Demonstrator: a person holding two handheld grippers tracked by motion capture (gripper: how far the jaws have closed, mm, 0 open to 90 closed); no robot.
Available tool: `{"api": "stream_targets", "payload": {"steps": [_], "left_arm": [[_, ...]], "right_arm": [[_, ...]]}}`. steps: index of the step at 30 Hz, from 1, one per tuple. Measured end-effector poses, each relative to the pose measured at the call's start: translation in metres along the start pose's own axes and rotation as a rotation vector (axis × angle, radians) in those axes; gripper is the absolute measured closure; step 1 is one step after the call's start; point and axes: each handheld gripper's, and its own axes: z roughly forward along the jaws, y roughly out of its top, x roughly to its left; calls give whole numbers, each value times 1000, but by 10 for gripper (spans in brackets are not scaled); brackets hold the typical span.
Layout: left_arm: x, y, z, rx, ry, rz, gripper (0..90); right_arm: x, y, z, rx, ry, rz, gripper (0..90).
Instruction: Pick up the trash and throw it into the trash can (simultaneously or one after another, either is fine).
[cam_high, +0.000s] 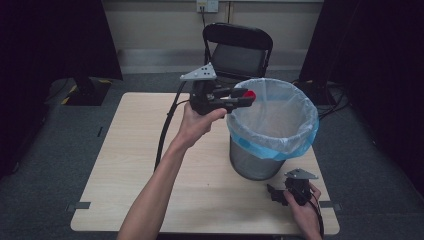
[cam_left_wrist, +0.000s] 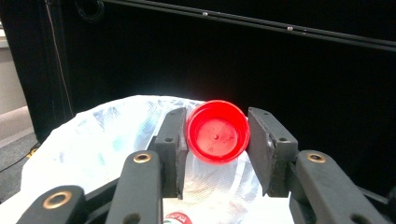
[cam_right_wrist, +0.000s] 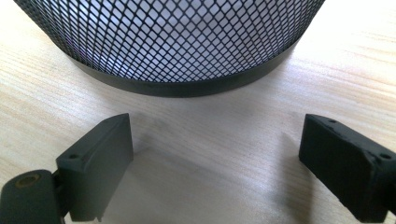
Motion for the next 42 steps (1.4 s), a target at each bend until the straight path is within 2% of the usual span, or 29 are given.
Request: {"api": "stream_targets", "payload": {"steps": [9,13,19,23,26,28,29,33,36,39,42], "left_arm": [[-1,-3,22,50,-21,-6,592],[-1,-4,27,69,-36,-6,591],[-2,-5,31,85,-31,6,581],[-3,-7,32,102,-19,2,453],[-2,-7,31,93,-16,-6,382],[-2,-7,29,90,-5,0,303],[-1,-7,28,92,-1,4,303],[0,-8,22,77,10,-3,209],[2,-9,18,83,28,-7,180],[3,-11,12,61,24,-23,178],[4,-10,6,65,41,-15,177]], "right_arm": [[0,0,0,0,0,0,92],[0,0,0,0,0,0,92],[0,0,0,0,0,-1,92],[0,0,0,0,0,0,92],[0,0,0,0,0,0,92],[0,0,0,0,0,0,92],[0,0,0,0,0,-1,92],[0,0,0,0,0,0,92],[0,0,0,0,0,0,92],[0,0,0,-1,0,-2,92],[0,0,0,0,0,0,92]]}}
